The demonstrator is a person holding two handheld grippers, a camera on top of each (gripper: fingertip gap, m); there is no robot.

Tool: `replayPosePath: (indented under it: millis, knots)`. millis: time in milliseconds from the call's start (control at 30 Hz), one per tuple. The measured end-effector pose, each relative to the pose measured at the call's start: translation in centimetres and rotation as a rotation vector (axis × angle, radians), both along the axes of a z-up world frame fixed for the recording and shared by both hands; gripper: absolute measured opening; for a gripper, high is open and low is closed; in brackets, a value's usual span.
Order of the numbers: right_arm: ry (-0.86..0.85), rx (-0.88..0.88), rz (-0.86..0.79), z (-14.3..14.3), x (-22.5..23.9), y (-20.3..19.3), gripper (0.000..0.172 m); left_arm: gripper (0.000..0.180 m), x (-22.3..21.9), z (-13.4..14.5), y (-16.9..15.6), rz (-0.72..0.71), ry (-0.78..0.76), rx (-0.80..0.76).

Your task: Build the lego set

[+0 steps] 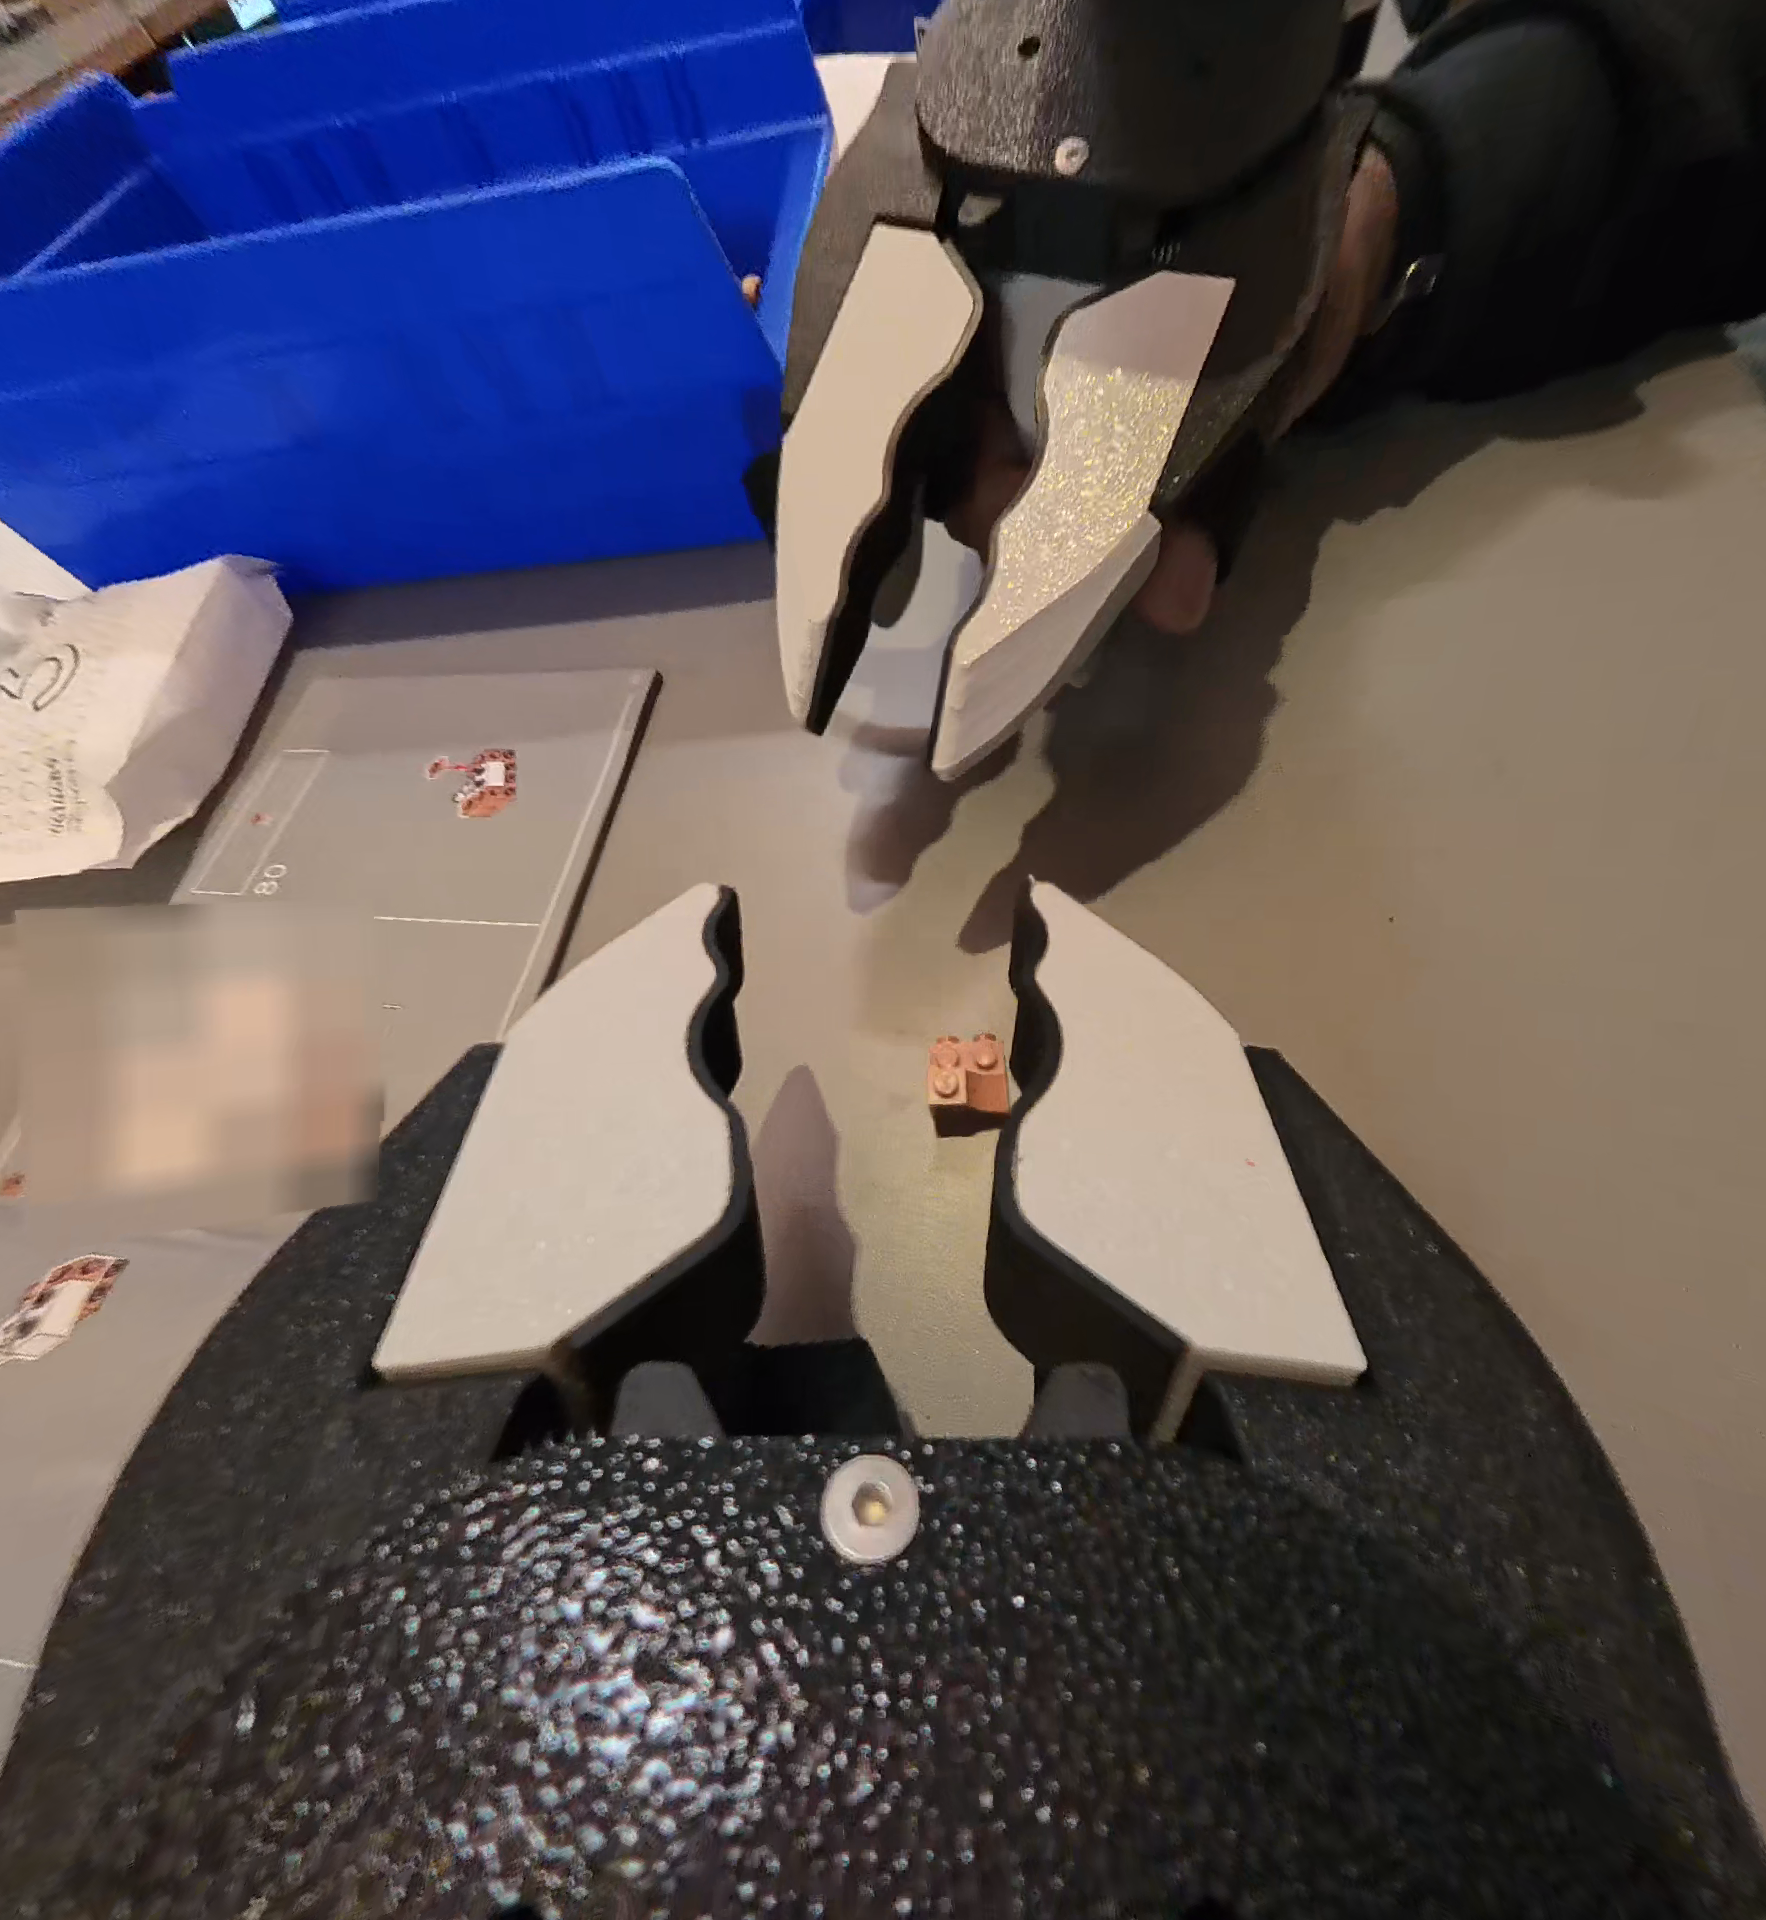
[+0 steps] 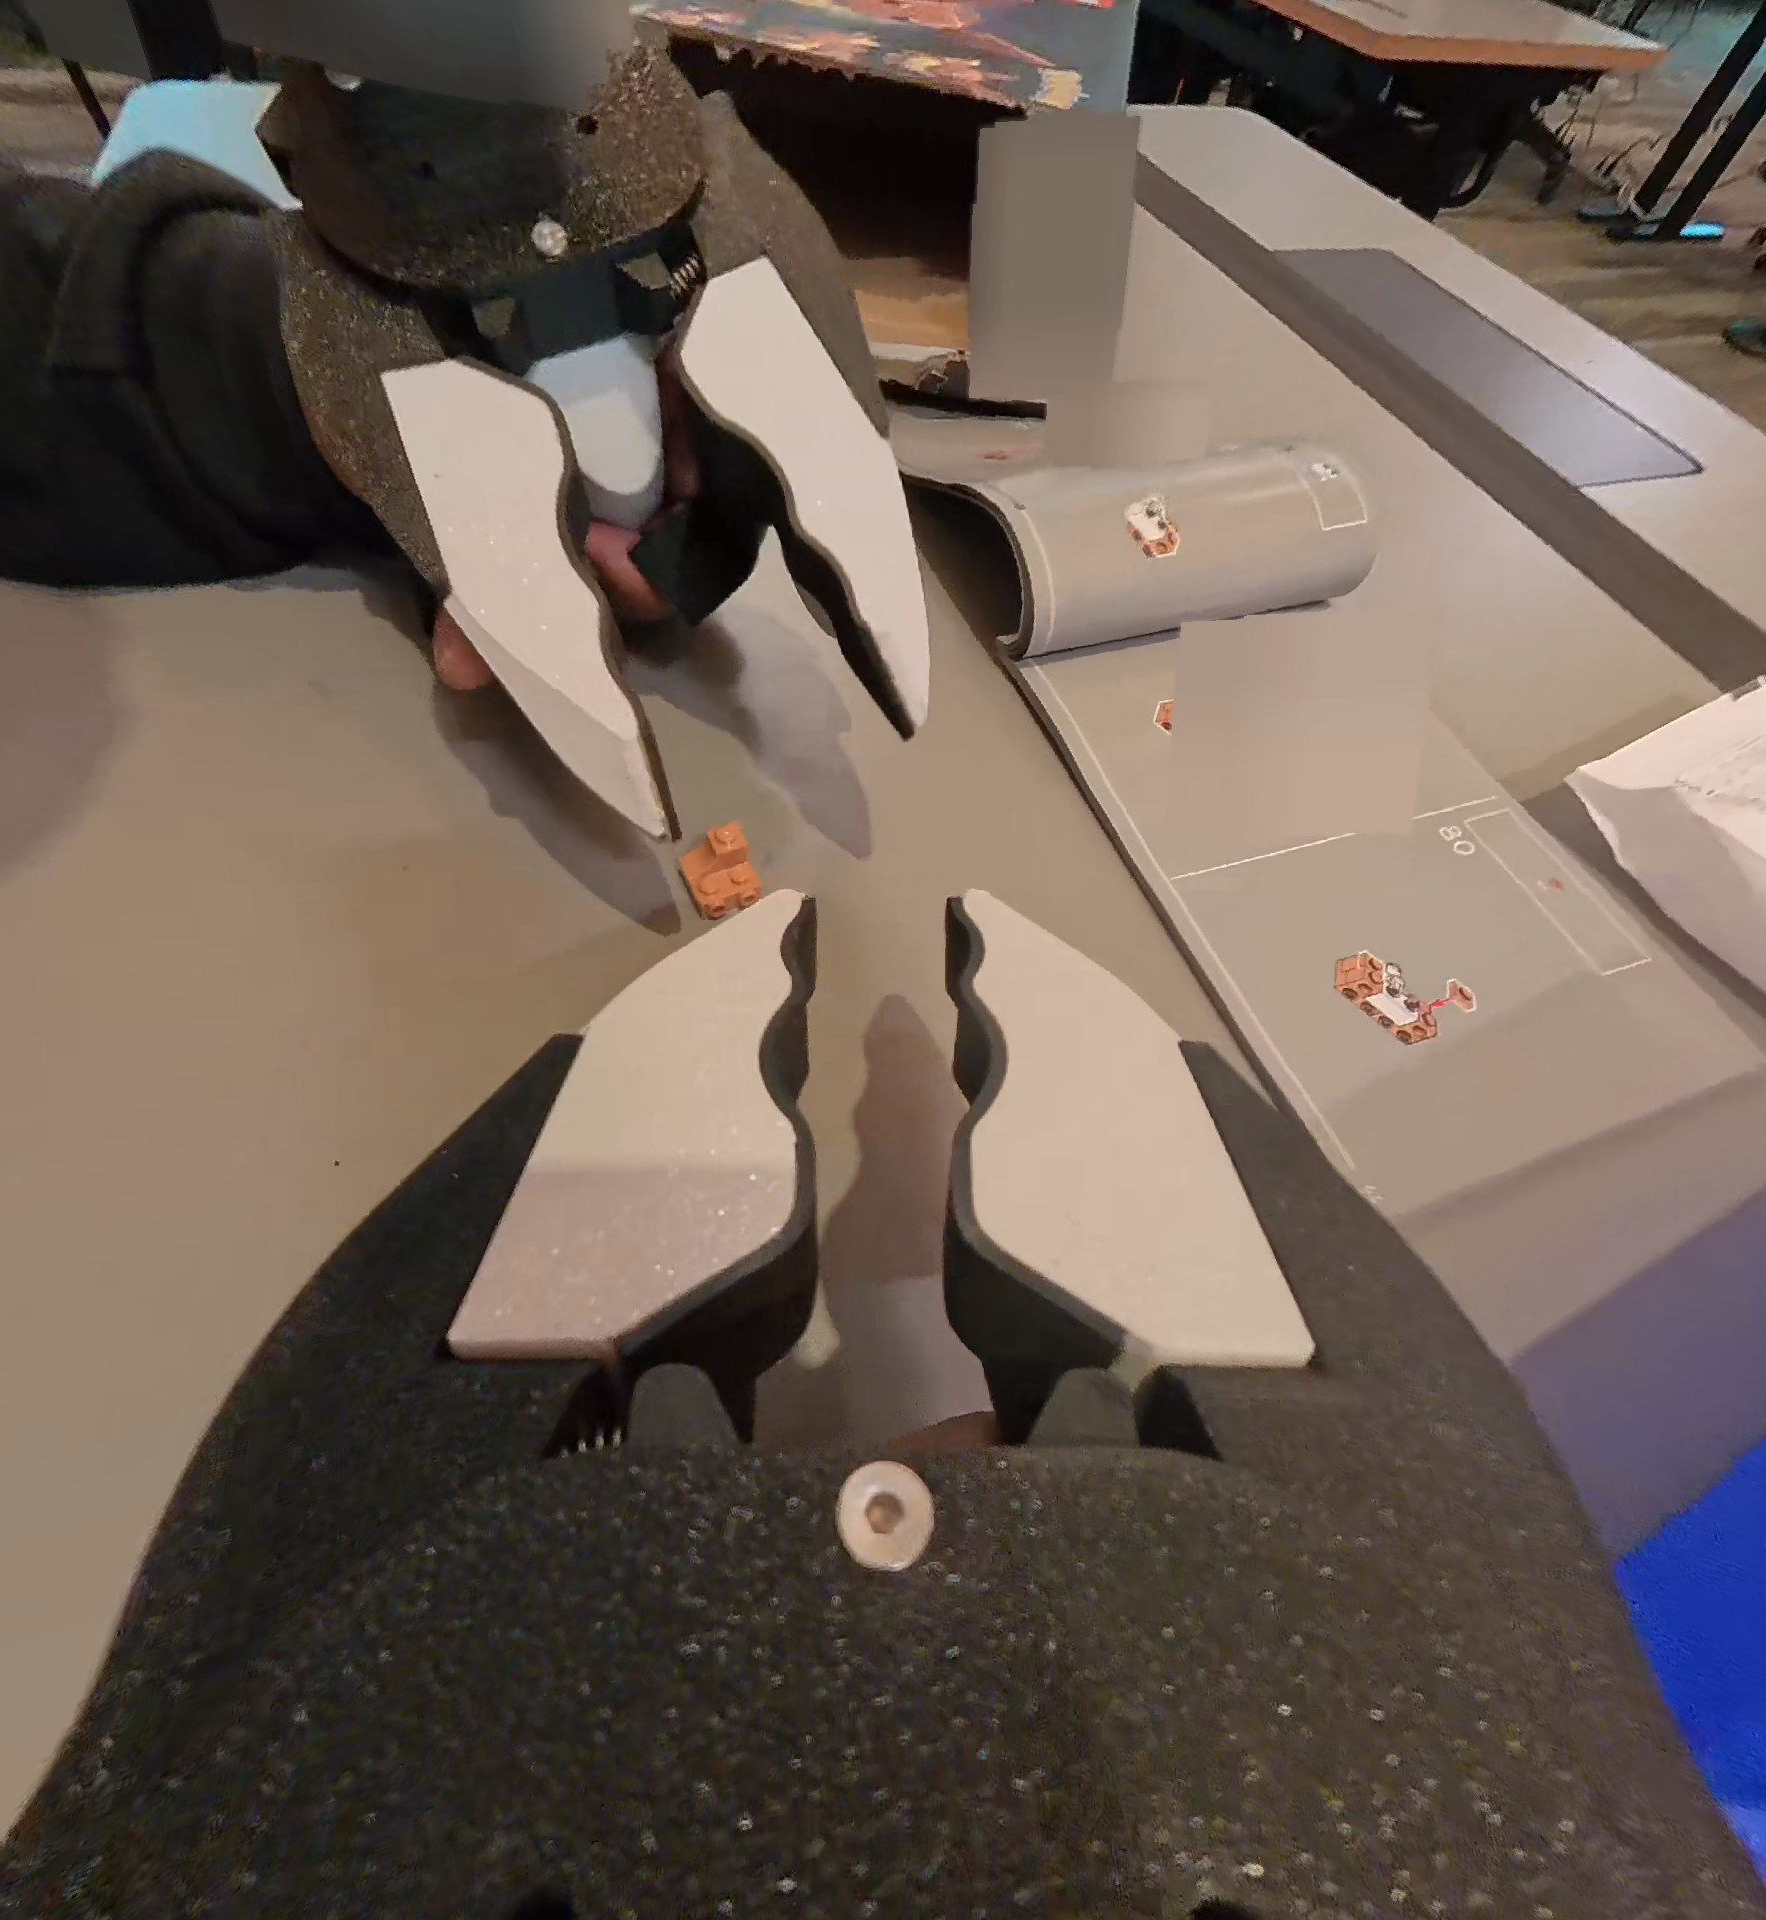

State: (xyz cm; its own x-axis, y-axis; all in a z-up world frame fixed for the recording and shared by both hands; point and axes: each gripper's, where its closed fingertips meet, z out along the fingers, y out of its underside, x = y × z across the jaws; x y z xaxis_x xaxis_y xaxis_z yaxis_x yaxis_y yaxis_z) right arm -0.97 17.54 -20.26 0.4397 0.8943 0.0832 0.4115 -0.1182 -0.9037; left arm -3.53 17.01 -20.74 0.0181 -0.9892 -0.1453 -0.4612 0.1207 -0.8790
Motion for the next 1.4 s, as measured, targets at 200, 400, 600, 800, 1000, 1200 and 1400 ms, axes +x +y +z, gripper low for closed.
replayPosePath:
  millis: [200,400,600,800,1000,1200,1400]
  knots:
    - [0.043,-0.063,-0.003,0.2,0.2,0.3,0.021,0.05,-0.2,1.6,0.8,0.033,-0.108,0.039]
    - [0.033,-0.083,0.009,-0.1,0.1,0.2,0.022,0.048,-0.7,3.1,1.8,0.081,-0.224,0.049]
    - [0.023,-0.101,0.021,-0.3,0.0,0.1,0.022,0.046,-1.1,3.2,2.2,0.077,-0.234,0.017]
    - [0.077,-0.14,0.014,0.1,0.3,0.3,0.017,0.044,-0.9,2.6,2.0,0.063,-0.194,0.015]
    - [0.078,-0.113,0.011,0.3,0.4,0.2,0.016,0.043,-0.8,2.3,2.1,0.064,-0.177,0.026]
    - [0.055,-0.085,-0.001,0.2,0.4,0.2,0.017,0.041,-0.8,2.5,2.0,0.064,-0.191,0.052]
    - [0.068,-0.107,-0.007,0.2,0.5,0.3,0.017,0.04,-0.9,2.7,2.2,0.073,-0.203,0.051]
